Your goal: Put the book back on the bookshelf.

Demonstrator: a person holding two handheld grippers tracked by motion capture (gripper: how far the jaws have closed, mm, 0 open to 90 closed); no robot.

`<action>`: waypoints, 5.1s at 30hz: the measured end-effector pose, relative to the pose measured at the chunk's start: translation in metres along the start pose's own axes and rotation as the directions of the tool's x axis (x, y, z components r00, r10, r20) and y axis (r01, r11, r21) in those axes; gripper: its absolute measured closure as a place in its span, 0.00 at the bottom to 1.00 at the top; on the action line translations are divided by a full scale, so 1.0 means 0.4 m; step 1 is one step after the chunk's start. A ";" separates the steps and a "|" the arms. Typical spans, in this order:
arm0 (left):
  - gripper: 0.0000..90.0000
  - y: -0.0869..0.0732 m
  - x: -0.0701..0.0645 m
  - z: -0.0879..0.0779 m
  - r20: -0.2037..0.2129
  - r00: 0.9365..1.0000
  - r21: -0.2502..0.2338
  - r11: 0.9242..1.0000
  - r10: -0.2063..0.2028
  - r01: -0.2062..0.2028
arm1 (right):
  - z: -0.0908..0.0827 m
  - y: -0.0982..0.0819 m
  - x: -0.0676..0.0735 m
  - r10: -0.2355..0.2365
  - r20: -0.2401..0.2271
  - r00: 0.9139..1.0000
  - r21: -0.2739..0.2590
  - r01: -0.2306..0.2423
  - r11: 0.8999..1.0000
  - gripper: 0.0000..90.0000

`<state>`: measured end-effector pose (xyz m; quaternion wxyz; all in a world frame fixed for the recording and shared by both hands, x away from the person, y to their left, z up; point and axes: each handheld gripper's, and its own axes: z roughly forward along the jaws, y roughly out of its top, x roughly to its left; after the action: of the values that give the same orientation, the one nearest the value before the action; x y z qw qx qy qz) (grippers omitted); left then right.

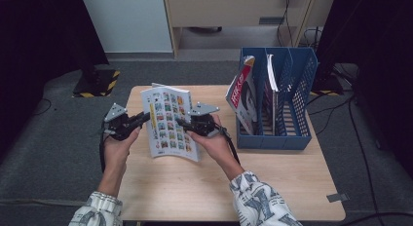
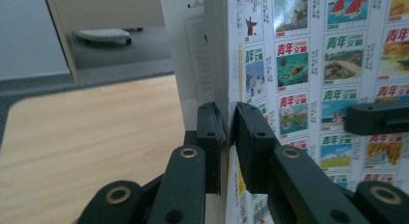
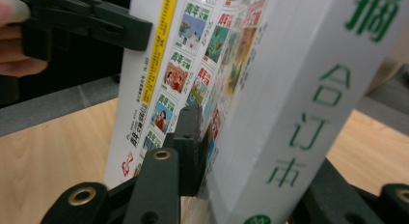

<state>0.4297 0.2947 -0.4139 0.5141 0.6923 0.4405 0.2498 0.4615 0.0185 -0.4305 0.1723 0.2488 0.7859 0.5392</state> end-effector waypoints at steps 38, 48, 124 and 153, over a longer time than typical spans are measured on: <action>0.53 -0.122 -0.014 -0.078 -0.015 1.000 -0.069 0.998 -0.014 0.013 | -0.089 -0.059 0.071 -0.050 -0.071 0.996 -0.039 0.047 0.998 0.82; 0.25 -0.145 0.000 -0.060 -0.022 1.000 -0.064 0.998 -0.006 0.005 | -0.091 -0.062 0.076 -0.050 -0.089 0.995 -0.048 0.045 0.998 0.81; 0.50 -0.130 -0.037 -0.042 0.065 0.998 -0.071 0.997 -0.015 0.020 | -0.083 0.053 0.075 -0.024 -0.168 0.985 -0.157 -0.003 0.988 0.80; 0.43 -0.162 0.007 -0.051 0.019 0.997 -0.061 0.995 -0.075 0.076 | -0.147 0.044 0.065 -0.011 -0.131 0.991 -0.205 -0.016 0.979 0.82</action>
<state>0.3918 0.3124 -0.4673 0.5480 0.6609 0.4543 0.2380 0.4121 -0.0061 -0.3932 0.1444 0.1947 0.7353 0.6329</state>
